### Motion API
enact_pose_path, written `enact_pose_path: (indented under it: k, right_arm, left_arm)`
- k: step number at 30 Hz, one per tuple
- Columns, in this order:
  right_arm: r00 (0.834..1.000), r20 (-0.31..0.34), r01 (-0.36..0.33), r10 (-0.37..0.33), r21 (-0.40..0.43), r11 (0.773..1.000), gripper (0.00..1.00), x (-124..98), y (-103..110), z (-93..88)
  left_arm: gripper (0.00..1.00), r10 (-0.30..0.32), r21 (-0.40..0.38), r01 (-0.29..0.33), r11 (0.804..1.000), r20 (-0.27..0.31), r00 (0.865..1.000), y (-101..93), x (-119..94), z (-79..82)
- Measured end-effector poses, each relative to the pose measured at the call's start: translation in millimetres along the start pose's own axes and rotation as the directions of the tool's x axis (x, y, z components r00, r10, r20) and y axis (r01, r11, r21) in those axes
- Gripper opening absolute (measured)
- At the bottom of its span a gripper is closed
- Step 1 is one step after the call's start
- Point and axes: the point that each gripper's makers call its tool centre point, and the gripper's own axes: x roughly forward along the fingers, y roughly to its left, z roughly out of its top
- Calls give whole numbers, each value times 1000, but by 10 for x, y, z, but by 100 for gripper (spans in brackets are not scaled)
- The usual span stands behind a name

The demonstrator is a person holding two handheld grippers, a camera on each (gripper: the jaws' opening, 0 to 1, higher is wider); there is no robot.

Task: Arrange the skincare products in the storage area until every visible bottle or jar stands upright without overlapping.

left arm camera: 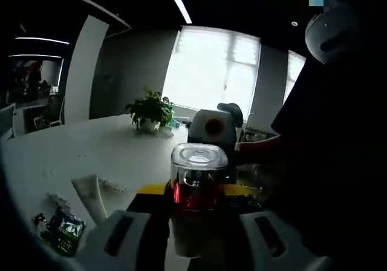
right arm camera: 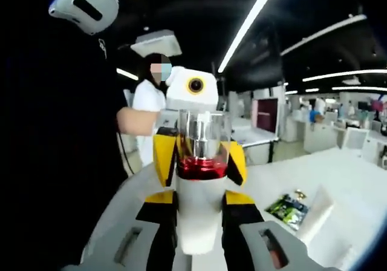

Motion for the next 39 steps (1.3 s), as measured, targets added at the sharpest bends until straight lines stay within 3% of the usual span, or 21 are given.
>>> enact_pose_path:
  k: [5,8,11,15,22,24,27,33,36,39]
  right_arm:
    - [1000,0,17,-17,14,1000,19,-5,-16,-41]
    - [999,-5,40,-39,20,999,19,-27,-65,-74]
    - [996,-3,86,-86,38,996,19,-79,-158,-112]
    - [991,0,131,-131,51,990,19,-141,-260,-151]
    - [975,-5,222,-222,74,972,19,-234,-479,-251]
    - [969,-9,246,-246,72,967,19,-252,-543,-288]
    - [962,-12,273,-273,79,959,19,-288,-646,-348]
    - [953,-21,302,-301,83,950,19,-334,-802,-436]
    - [947,-40,322,-320,72,944,19,-337,-846,-463]
    - [941,-43,337,-335,74,938,19,-353,-871,-474]
  left_arm:
    - [33,37,6,-37,999,-13,999,71,-31,-36]
    - [41,77,4,-77,997,-17,997,124,-68,-88]
    - [54,143,-4,-143,990,-31,989,210,-120,-208]
    - [62,198,-39,-199,979,-48,979,275,-204,-359]
    - [75,337,-105,-338,935,-34,941,476,-400,-512]
    - [78,391,-120,-391,912,-27,920,559,-461,-558]
    - [84,433,-123,-435,892,-43,900,623,-525,-645]
    - [94,591,-120,-591,798,-38,806,839,-860,-672]
    - [99,649,-91,-656,749,-94,755,942,-1072,-805]
    - [99,683,-102,-690,716,-98,724,995,-1233,-854]
